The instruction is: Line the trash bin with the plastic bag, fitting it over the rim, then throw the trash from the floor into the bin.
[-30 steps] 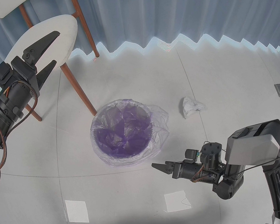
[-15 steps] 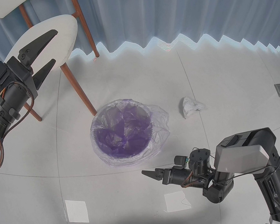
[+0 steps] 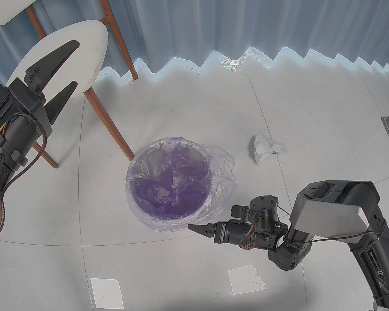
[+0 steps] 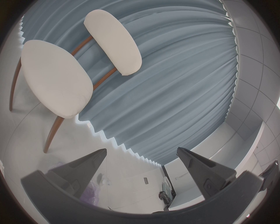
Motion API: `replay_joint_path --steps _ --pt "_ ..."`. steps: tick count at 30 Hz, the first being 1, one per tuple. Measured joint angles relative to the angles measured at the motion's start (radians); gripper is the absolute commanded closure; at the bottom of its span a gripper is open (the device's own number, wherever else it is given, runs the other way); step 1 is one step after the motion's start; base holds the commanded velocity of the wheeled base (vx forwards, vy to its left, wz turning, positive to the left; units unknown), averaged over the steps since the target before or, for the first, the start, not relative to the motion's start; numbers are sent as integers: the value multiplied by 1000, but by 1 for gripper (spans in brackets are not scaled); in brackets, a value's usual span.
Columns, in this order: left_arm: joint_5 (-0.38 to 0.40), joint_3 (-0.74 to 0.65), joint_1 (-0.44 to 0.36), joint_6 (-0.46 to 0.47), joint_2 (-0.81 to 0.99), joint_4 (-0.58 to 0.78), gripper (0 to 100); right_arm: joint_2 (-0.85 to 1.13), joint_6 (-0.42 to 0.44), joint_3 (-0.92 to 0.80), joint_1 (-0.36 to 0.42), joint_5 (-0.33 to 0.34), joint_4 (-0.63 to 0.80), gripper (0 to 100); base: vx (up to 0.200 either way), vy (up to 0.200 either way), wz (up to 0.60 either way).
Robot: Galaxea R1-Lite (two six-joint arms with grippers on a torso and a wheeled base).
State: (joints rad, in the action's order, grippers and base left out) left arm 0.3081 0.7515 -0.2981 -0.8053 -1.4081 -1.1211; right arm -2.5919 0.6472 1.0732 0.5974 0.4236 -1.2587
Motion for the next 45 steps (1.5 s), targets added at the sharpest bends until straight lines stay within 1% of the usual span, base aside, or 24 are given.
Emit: replay_joint_path --steps 7,10,16,19,25,29,34,38,42,45 --pt "4 -1 3 1 0 0 0 -57 0 141 -15 -39 89 0 0 0 0" --pt "5 -1 4 1 0 0 0 -83 7 194 -22 -44 159 0 0 0 0" --pt "6 -1 5 1 0 0 0 -116 94 314 -32 -63 356 0 0 0 0" --pt "6 -1 5 2 -1 0 0 -126 118 380 -34 -88 451 0 0 0 0" --pt "6 -1 4 2 -1 0 0 -143 164 528 -35 -134 702 0 0 0 0" --pt "5 -2 1 3 -1 0 0 -151 192 596 -35 -147 803 0 0 0 0" --pt "5 -7 -2 5 -2 0 0 -155 205 632 -35 -152 826 0 0 0 0" --pt "6 -7 -3 5 -2 0 0 -146 198 600 -35 -157 813 0 0 0 0" --pt "5 -7 -3 5 -2 0 0 -107 194 526 -35 -151 765 0 0 0 0" --pt "5 -7 -3 5 -2 0 0 -69 188 430 -34 -145 674 0 0 0 0"
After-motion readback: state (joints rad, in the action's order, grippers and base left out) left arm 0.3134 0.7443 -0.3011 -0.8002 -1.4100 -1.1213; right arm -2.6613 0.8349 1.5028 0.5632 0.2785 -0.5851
